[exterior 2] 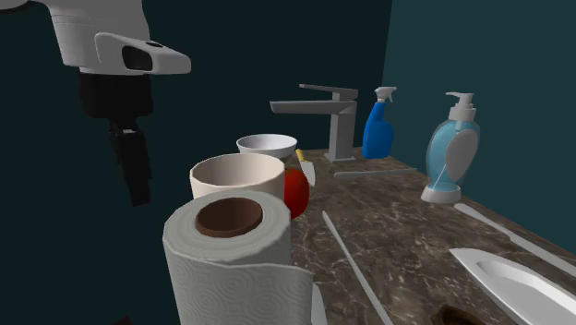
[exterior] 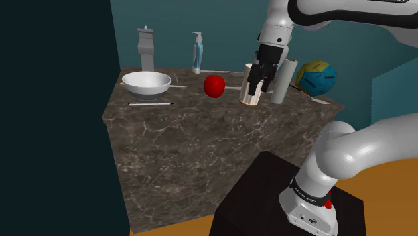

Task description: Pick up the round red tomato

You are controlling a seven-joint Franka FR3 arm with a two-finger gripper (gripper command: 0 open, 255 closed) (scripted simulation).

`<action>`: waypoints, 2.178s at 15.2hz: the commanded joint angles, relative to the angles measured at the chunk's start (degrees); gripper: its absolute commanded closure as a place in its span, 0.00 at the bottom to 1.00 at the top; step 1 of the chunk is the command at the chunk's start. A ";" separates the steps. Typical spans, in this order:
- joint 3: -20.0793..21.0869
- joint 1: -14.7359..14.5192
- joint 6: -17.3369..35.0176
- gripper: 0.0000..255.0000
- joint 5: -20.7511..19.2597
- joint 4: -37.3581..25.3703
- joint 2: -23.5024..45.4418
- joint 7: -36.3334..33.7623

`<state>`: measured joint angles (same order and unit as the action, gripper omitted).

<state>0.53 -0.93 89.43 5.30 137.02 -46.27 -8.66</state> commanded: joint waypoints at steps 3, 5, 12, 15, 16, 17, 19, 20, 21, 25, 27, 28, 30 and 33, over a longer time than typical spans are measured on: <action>-2.56 -0.52 4.17 0.00 -1.33 0.20 1.14 5.38; -5.17 -1.21 8.33 0.00 -2.26 0.00 2.66 10.71; -14.58 -5.42 21.55 0.00 -1.79 -3.95 10.39 29.73; -18.81 -8.30 25.96 0.00 0.38 -7.19 14.47 38.32; -20.26 -9.40 27.20 0.00 1.40 -8.48 15.90 41.28; -21.73 -10.56 28.30 0.00 2.55 -9.86 17.35 44.28; -24.68 -13.00 30.06 0.00 5.34 -12.94 20.35 50.44; -24.68 -13.00 30.06 0.00 5.34 -12.94 20.36 50.45; -24.75 -12.98 30.78 0.00 5.41 -12.17 20.33 50.67; -25.06 -12.99 33.67 0.00 5.74 -9.21 20.37 51.63; -25.32 -13.04 35.54 0.00 6.01 -7.39 20.50 52.30; -25.31 -13.04 35.54 0.00 6.00 -7.38 20.49 52.30; -25.33 -13.02 35.61 1.00 6.00 -7.27 20.44 52.33; -25.30 -13.02 35.59 1.00 5.99 -7.26 20.41 52.30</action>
<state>-24.78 -13.95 125.01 11.29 129.71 -25.88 43.65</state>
